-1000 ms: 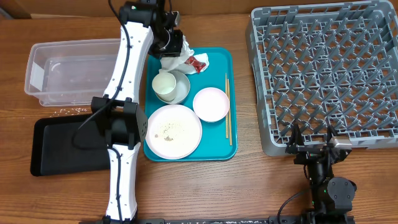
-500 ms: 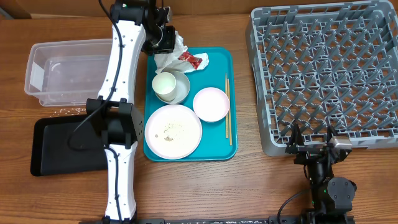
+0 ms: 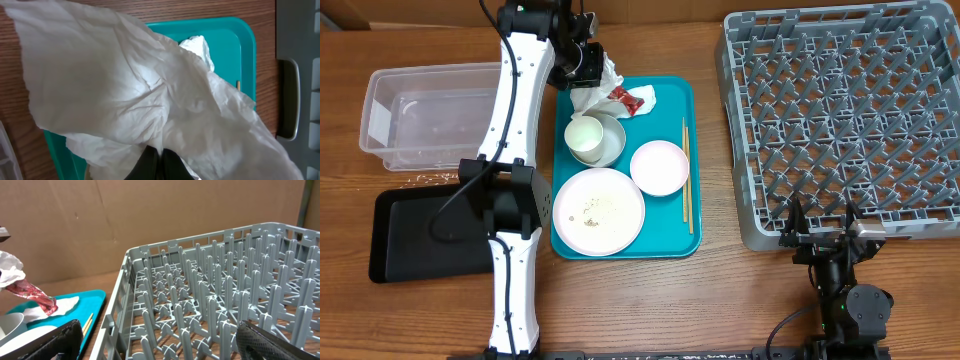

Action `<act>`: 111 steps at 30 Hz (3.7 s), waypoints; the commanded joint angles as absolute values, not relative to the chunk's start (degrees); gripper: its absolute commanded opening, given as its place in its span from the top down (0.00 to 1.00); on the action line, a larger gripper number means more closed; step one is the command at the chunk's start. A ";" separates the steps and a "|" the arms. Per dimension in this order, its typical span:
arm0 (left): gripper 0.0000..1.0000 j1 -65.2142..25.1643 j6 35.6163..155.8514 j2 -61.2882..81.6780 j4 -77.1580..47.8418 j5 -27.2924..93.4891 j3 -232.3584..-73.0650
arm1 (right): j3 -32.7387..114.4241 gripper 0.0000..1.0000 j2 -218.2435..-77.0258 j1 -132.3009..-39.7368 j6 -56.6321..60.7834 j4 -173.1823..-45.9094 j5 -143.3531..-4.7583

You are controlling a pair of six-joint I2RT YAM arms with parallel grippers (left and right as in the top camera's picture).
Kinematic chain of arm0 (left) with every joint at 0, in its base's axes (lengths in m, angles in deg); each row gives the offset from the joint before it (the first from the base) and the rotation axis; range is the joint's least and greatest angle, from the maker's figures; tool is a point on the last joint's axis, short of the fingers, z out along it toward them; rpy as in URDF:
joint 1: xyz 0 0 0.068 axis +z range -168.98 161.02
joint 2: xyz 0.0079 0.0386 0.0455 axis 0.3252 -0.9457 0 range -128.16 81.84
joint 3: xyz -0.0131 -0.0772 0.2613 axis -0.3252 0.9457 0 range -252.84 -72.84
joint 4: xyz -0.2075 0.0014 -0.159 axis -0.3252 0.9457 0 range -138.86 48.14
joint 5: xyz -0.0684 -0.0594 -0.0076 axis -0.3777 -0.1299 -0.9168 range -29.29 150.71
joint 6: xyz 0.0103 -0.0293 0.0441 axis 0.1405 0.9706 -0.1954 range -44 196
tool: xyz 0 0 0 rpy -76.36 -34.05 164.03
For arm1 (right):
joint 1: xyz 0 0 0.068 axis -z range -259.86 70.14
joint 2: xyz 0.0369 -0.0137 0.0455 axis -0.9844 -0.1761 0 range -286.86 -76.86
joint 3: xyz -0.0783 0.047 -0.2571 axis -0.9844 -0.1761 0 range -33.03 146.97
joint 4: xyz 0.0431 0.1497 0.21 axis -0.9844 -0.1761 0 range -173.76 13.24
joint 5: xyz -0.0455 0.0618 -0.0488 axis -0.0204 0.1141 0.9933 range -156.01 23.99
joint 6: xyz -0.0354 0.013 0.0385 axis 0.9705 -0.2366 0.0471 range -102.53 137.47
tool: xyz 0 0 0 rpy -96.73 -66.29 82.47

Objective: Sort waste into correct bins and load items into the dishwasher
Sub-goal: 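Lift the tissue and red wrapper with the left gripper, then carry the tissue left and lower it into the clear plastic bin, then open the left gripper to release the tissue and raise it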

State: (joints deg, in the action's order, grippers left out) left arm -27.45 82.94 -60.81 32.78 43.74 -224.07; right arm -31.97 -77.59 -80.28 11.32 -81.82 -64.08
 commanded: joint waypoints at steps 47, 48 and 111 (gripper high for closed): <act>0.62 -5.74 98.06 -52.90 44.61 73.34 -226.63 | -32.56 0.00 -77.03 -80.54 11.54 -81.41 -63.68; 0.62 -5.76 98.02 -52.90 44.06 73.34 -226.63 | -32.56 0.00 -77.03 -80.54 11.54 -81.41 -63.68; 0.96 -1.30 98.30 -34.43 29.33 71.81 -182.04 | -32.56 0.00 -77.03 -80.54 11.54 -81.41 -63.68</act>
State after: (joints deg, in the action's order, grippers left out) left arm -1.26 97.10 -34.29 31.03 71.04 -182.31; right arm -31.97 -77.59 -80.28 11.32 -81.80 -64.10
